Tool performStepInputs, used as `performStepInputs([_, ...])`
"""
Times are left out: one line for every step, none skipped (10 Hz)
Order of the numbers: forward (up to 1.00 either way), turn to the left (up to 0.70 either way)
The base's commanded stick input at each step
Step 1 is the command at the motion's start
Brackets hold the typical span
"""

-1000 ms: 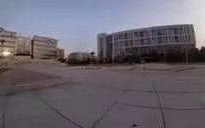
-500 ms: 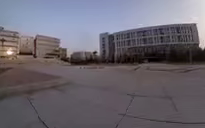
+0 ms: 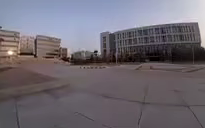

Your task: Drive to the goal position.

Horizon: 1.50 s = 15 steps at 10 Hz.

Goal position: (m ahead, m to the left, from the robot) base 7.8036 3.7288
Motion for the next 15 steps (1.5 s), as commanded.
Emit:
performStepInputs([0.7,0.0])
performStepInputs([0.7,0.0])
performStepInputs([0.7,0.0])
performStepInputs([0.7,0.0])
performStepInputs([0.7,0.0])
performStepInputs([0.7,0.0])
performStepInputs([0.7,0.0])
performStepInputs([0.7,0.0])
performStepInputs([0.7,0.0])
performStepInputs([0.7,0.0])
performStepInputs([0.7,0.0])
performStepInputs([0.7,0.02])
performStepInputs([0.7,0.03])
performStepInputs([0.7,0.03])
performStepInputs([0.7,0.03])
